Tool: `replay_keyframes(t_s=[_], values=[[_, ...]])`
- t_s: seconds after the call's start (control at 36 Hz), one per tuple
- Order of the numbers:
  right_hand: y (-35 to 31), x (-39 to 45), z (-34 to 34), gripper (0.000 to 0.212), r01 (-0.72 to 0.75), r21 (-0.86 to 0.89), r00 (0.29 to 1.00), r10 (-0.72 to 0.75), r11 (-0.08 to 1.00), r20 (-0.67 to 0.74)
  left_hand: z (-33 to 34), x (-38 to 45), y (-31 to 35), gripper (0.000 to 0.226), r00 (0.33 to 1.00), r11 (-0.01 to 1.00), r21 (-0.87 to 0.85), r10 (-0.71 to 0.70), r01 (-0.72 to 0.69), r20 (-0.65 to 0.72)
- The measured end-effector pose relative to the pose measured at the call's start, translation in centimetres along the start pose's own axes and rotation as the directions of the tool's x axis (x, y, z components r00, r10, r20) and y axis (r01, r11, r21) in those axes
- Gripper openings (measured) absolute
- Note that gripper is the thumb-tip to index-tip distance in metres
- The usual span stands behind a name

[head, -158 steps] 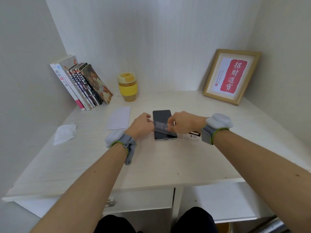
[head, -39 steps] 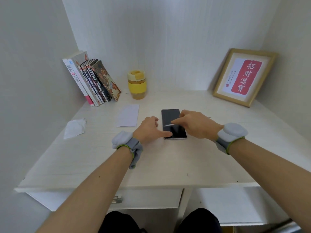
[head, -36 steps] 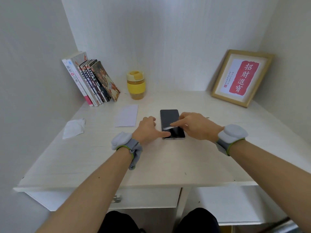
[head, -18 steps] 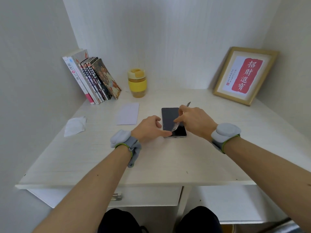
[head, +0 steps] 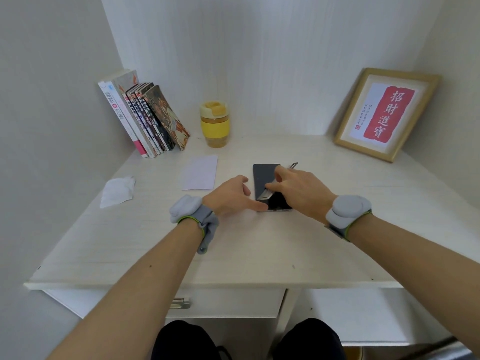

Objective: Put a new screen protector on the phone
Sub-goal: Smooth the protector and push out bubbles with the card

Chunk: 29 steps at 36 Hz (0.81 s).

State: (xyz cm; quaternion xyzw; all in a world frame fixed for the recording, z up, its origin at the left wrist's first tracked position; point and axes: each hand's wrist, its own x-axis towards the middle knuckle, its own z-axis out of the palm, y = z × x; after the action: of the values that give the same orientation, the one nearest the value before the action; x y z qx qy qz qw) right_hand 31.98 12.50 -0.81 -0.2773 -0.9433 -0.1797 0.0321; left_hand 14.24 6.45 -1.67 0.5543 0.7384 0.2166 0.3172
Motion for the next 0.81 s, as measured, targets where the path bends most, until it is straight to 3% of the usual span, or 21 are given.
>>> replay_keyframes(t_s=[0.81], values=[[-1.0,1.1,0.0,0.031,-0.059,-0.076,0.997,0.062,0.995,0.039,-0.3,0.3,0.2,0.097,1.000,1.000,0.019,-0.012,0.011,0.019]])
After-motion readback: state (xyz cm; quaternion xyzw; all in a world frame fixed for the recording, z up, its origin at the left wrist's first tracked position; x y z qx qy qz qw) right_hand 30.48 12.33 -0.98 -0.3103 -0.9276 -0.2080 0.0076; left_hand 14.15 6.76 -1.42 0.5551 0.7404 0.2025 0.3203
